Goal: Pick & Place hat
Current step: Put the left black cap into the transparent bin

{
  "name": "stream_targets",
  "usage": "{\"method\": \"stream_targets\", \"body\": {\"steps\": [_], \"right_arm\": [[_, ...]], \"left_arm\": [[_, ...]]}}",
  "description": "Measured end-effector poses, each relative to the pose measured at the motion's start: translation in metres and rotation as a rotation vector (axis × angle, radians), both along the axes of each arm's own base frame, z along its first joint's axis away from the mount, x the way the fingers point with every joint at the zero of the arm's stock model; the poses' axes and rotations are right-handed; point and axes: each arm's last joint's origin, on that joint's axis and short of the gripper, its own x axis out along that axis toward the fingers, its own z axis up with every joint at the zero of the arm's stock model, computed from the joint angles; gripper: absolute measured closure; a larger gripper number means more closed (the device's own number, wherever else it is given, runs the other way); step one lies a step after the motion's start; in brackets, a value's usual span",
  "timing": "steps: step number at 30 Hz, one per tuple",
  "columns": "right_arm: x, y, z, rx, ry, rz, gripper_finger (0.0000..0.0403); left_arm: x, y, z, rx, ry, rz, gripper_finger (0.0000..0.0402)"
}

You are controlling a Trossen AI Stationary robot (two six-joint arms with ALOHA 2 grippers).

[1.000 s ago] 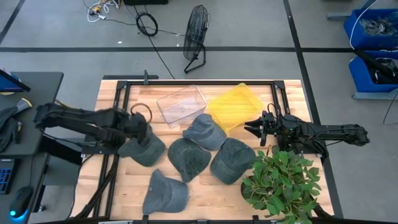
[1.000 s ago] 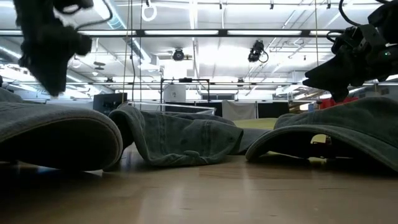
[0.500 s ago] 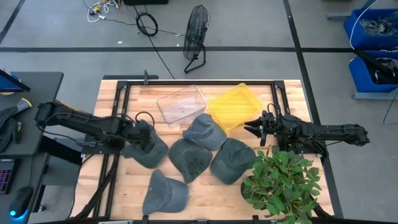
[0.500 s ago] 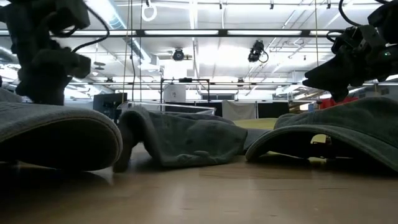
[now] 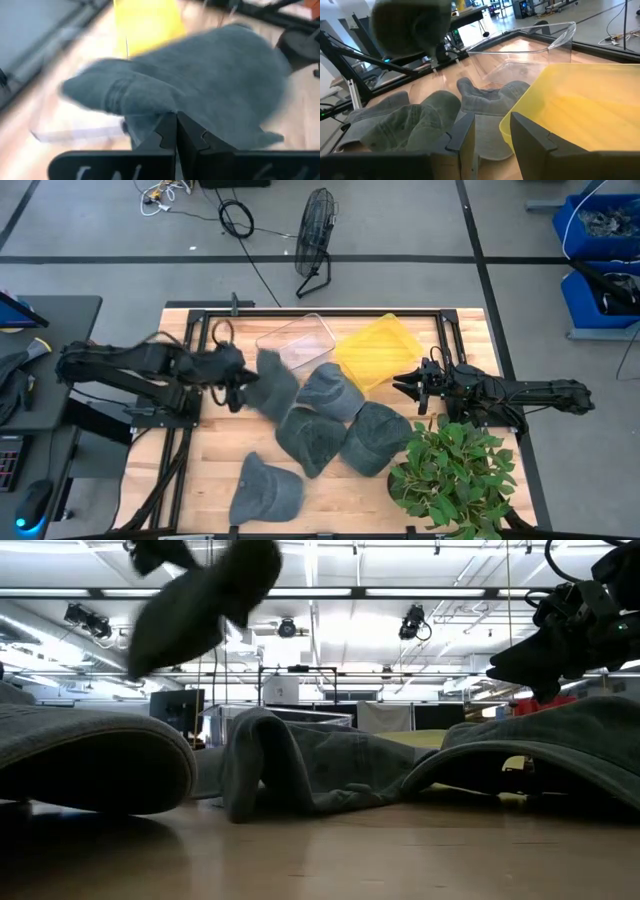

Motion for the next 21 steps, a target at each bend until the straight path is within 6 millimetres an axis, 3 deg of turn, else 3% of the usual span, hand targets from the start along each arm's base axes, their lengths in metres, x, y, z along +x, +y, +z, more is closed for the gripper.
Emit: {"method": "stream_targets", "body": {"steps": [4, 10, 15, 21], "right_arm": [[0.0, 0.0, 0.0, 0.0, 0.0, -0.001, 0.0273], [0.0, 0.0, 0.0, 0.0, -0.001, -0.001, 0.0273], [0.0, 0.0, 0.0, 0.0, 0.0, -0.003, 0.0273], [0.0, 0.0, 0.0, 0.0, 0.001, -0.002, 0.0273]], "left_arm": [[-0.002, 0.011, 0.021, 0.184, 0.002, -0.031, 0.04], [0.02, 0.039, 0.01, 0.541, 0.166, -0.107, 0.04], [0.056, 0.065, -0.015, 0.75, 0.238, -0.151, 0.0401], [0.082, 0.082, -0.074, 0.872, 0.562, -0.322, 0.0401]]}}
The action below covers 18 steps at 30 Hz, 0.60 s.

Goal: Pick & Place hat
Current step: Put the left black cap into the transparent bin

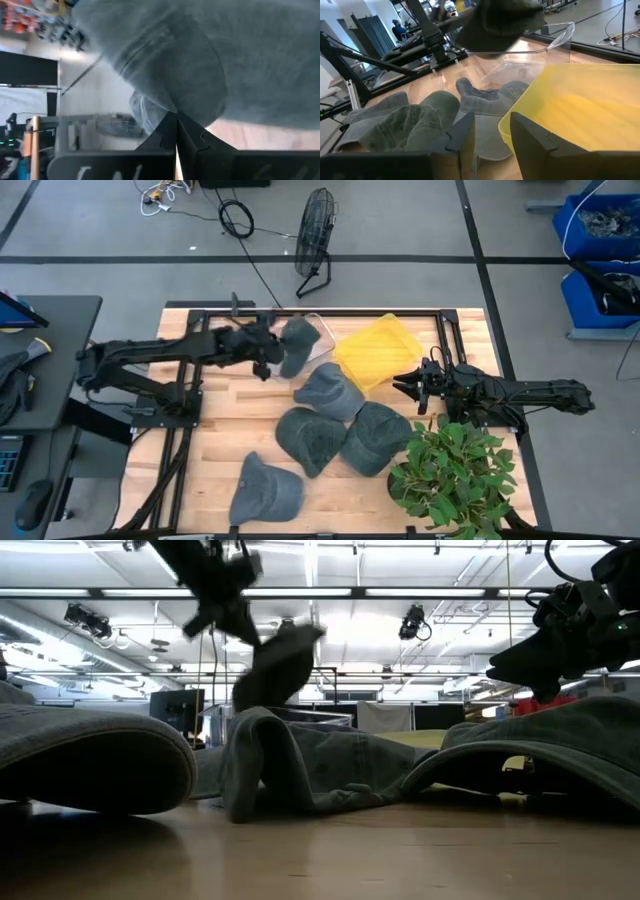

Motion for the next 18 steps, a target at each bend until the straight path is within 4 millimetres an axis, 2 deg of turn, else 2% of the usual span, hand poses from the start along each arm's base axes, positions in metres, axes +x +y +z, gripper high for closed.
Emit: {"method": "stream_targets", "body": {"steps": [2, 4, 7, 13, 15, 18], "right_arm": [[0.0, 0.0, 0.0, 0.0, 0.0, 0.0, 0.0273], [0.0, 0.0, 0.0, 0.0, 0.0, 0.002, 0.0273], [0.0, 0.0, 0.0, 0.0, 0.0, 0.002, 0.0273], [0.0, 0.0, 0.0, 0.0, 0.0, 0.001, 0.0273], [0.0, 0.0, 0.0, 0.0, 0.0, 0.002, 0.0273], [0.0, 0.0, 0.0, 0.0, 0.001, 0.002, 0.0273]], "left_arm": [[0.003, 0.005, -0.015, 0.063, 0.088, 0.05, 0.0401], [0.003, 0.009, -0.022, 0.114, 0.127, 0.112, 0.0401], [0.003, 0.011, -0.024, 0.121, 0.14, 0.114, 0.0401], [0.006, 0.003, -0.02, 0.205, 0.195, -0.007, 0.0401], [0.006, 0.004, -0.022, 0.185, 0.216, -0.029, 0.0401], [0.004, 0.006, -0.028, 0.054, 0.179, -0.026, 0.0397]]}}
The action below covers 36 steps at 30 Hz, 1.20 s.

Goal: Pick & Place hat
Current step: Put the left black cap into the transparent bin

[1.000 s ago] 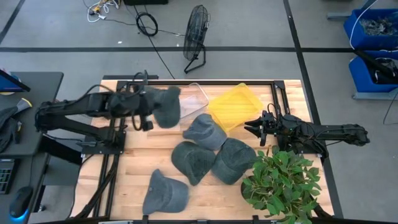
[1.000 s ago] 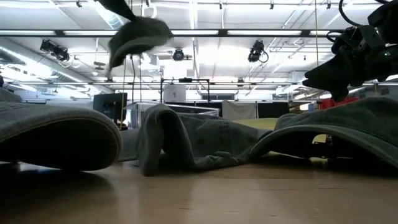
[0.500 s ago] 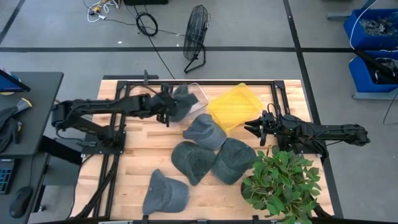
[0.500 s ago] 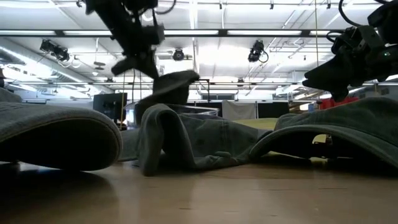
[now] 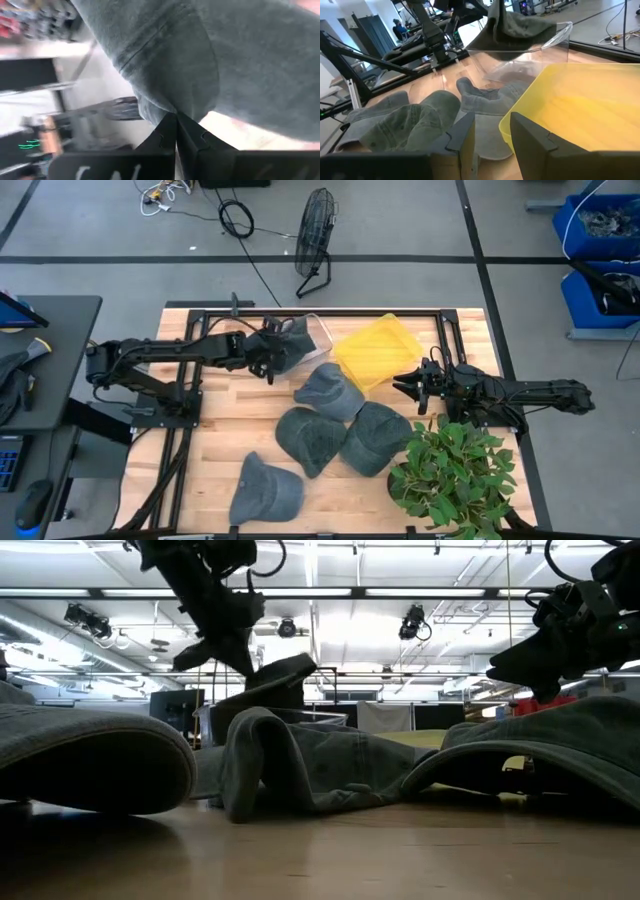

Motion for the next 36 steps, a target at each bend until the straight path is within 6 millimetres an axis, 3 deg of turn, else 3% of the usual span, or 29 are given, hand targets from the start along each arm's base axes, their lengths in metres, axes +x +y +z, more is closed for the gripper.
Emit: {"method": "stream_targets", "body": {"steps": [7, 15, 20, 23, 25, 28, 30, 32, 36], "right_arm": [[0.0, 0.0, 0.0, 0.0, 0.001, 0.0, 0.0273], [0.0, 0.0, 0.0, 0.005, 0.0, -0.001, 0.0273], [0.001, 0.0, 0.004, 0.001, -0.043, 0.001, 0.0273], [0.001, 0.0, 0.012, -0.033, -0.12, 0.007, 0.0273], [0.001, 0.0, 0.018, -0.081, -0.155, 0.017, 0.0273], [0.001, 0.0, 0.029, -0.16, -0.175, 0.009, 0.0273], [0.0, 0.0, 0.034, -0.186, -0.185, 0.001, 0.0273], [0.0, 0.0, 0.035, -0.201, -0.181, 0.0, 0.0273], [0.0, 0.0, 0.031, -0.211, -0.126, 0.005, 0.0273]], "left_arm": [[-0.001, 0.008, -0.01, -0.075, -0.005, 0.106, 0.0359], [0.007, 0.004, -0.019, -0.053, 0.016, 0.122, 0.0256], [0.021, -0.021, 0.011, 0.084, -0.041, 0.11, 0.0204], [0.027, -0.043, 0.033, 0.063, -0.088, 0.068, 0.019], [0.03, -0.056, 0.043, -0.096, -0.184, 0.041, 0.0187], [0.034, -0.07, 0.042, -0.58, -0.297, 0.02, 0.0189], [0.038, -0.077, 0.032, -0.871, -0.325, 0.089, 0.0194], [0.041, -0.085, 0.014, -0.99, -0.325, 0.208, 0.02], [0.047, -0.105, -0.023, -1.005, -0.3, 0.316, 0.0211]]}}
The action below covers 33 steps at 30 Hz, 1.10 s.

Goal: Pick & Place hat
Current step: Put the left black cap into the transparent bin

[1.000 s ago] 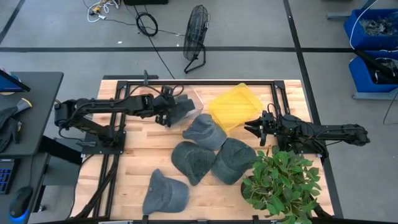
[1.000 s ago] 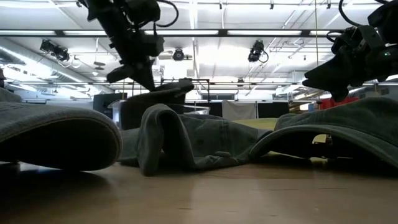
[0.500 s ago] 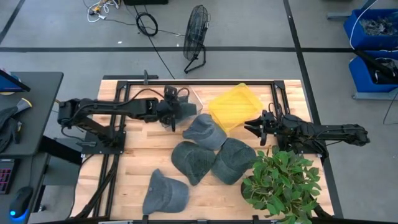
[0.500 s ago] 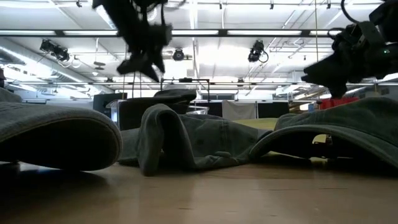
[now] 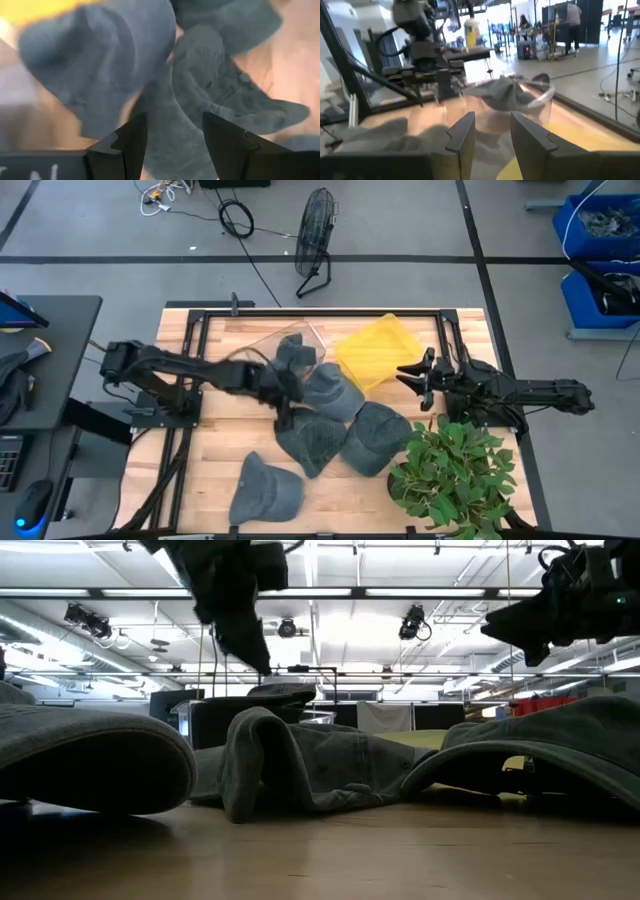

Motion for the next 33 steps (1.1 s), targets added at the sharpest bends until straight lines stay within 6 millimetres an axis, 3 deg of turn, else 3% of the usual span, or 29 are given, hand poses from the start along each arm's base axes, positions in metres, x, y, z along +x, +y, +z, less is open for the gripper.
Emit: {"method": "stream_targets", "body": {"steps": [3, 8, 11, 21, 24, 28, 33], "right_arm": [[0.0, 0.0, -0.007, 0.018, 0.065, -0.014, 0.0273], [-0.001, 0.0, -0.014, 0.09, 0.131, -0.02, 0.0273], [-0.001, 0.0, -0.016, 0.108, 0.144, -0.022, 0.0273], [-0.002, 0.0, -0.017, 0.066, 0.167, -0.02, 0.0273], [-0.002, 0.0, -0.018, 0.078, 0.169, -0.021, 0.0273], [-0.002, 0.0, -0.019, 0.091, 0.177, -0.022, 0.0273], [-0.002, 0.0, -0.019, 0.091, 0.182, -0.023, 0.0273]], "left_arm": [[0.011, -0.017, -0.026, 0.002, 0.005, -0.001, 0.0213], [0.027, -0.039, -0.045, 0.105, -0.074, -0.025, 0.0209], [0.03, -0.039, -0.055, 0.189, -0.065, 0.05, 0.0209], [0.037, -0.036, -0.076, 0.201, -0.016, 0.028, 0.0216], [0.039, -0.028, -0.083, 0.168, 0.011, 0.095, 0.0259], [0.039, -0.02, -0.085, 0.12, 0.035, 0.098, 0.0374], [0.034, -0.021, -0.059, 0.068, 0.012, 0.146, 0.0391]]}}
